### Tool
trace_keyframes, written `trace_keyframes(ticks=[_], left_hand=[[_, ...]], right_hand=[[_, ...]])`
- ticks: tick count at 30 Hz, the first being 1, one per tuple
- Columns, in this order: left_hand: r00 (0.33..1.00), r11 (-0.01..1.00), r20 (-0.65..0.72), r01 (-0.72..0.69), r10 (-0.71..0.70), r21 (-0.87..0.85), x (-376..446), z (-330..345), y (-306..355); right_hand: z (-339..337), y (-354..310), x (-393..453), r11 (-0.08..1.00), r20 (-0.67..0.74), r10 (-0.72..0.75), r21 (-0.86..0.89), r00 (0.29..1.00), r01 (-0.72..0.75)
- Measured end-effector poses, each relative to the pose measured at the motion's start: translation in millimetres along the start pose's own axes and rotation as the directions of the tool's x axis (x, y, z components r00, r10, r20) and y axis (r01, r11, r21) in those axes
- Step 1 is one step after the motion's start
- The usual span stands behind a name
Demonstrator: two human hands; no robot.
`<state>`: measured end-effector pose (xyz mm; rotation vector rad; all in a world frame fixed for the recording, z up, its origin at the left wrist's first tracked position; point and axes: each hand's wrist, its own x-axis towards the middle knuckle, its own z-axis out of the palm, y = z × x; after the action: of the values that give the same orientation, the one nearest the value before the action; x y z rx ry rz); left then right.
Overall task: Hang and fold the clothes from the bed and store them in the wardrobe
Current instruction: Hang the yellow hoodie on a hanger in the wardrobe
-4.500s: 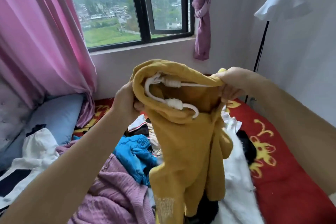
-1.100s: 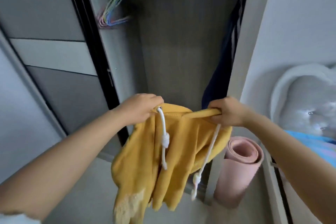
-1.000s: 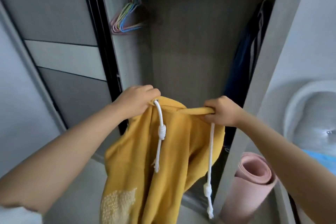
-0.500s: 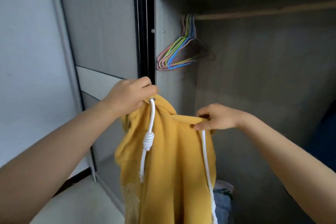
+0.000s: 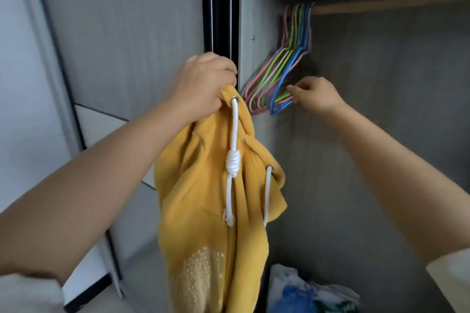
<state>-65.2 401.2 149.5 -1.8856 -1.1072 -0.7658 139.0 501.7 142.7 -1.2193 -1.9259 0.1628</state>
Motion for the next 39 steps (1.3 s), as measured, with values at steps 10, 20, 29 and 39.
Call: trace_keyframes(ticks=[10, 20, 29, 39], left_hand=[[0.953, 0.948, -0.023, -0.302, 0.301, -0.097, 8, 60, -50], [0.923, 0.907, -0.102, -0.384, 0.371, -0.175, 1, 69, -63], [0.912, 0.901, -0.157, -0.402, 0.379, -0.161, 1, 79, -67], [0.901, 0.905, -0.178, -0.415, 0.395, -0.092, 5, 76, -63]], right_hand=[[53, -10, 68, 0.794, 0.025, 0.446, 0.451, 0.895, -0.409], [47, -5, 70, 0.912, -0.298, 0.366, -0.074, 0.882, -0.404], [25, -4, 64, 0.880, -0.283, 0.331, -0.252, 0.900, -0.403], [23, -9, 46, 0.778, -0.016, 0.392, 0.539, 0.920, -0.322]])
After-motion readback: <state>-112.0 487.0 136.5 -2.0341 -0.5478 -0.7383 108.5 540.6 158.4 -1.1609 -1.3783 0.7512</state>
